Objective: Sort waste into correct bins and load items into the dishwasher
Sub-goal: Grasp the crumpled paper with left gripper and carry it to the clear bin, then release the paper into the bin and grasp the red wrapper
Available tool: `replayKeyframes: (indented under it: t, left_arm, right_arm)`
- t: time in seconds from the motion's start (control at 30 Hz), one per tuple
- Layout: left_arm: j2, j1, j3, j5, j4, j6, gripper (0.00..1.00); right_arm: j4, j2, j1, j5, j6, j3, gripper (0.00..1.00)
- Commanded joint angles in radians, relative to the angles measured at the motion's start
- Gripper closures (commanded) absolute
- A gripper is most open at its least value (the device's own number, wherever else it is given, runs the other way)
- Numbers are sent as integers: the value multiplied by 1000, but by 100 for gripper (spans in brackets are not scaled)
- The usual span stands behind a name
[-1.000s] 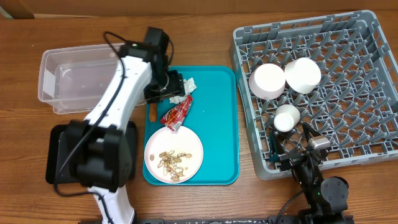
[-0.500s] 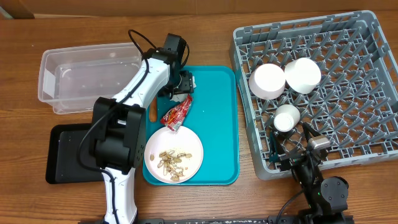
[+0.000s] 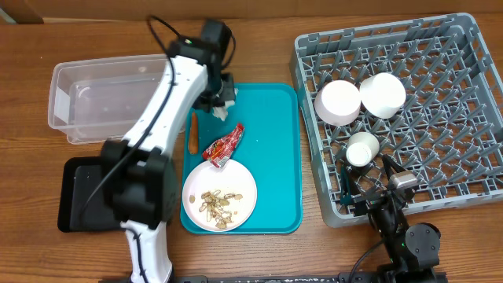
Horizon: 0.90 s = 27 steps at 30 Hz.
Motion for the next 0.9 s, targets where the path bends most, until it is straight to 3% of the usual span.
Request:
replayKeyframes:
  t: [0.0,0.13,0.27,0.33,0.43,0.57,0.7,0.87]
  left_arm:
    - [-141,51,55,-156,-47,-51,96]
    - [-174,148,55,-248,-80,-54,90]
    - [-159,247,40,-229,-80,-50,66]
    - [-147,276,40,-163,-75,-30,51]
    - [-142,294,44,-89,-56,67,8]
    - [-143,285,108,-51,-105,88,9]
    - [-143,209,135,127,-142,140,21]
    - [-116,-3,59,-74,-143,148,15]
  right_arm:
    - [3,-10,-3,-2,5,-10,0]
    - [3,-10,-3,-2,5,-10,0]
    - [3,-10,-3,-2,5,-10,0]
    - [3,-10,-3,-2,5,-10,0]
    - [3,-10,-3,-2,5,-10,0]
    - [3,-10,-3,-2,5,-10,0]
    - [3,-10,-3,-2,5,-10,0]
    - [3,-10,-3,-2,5,-10,0]
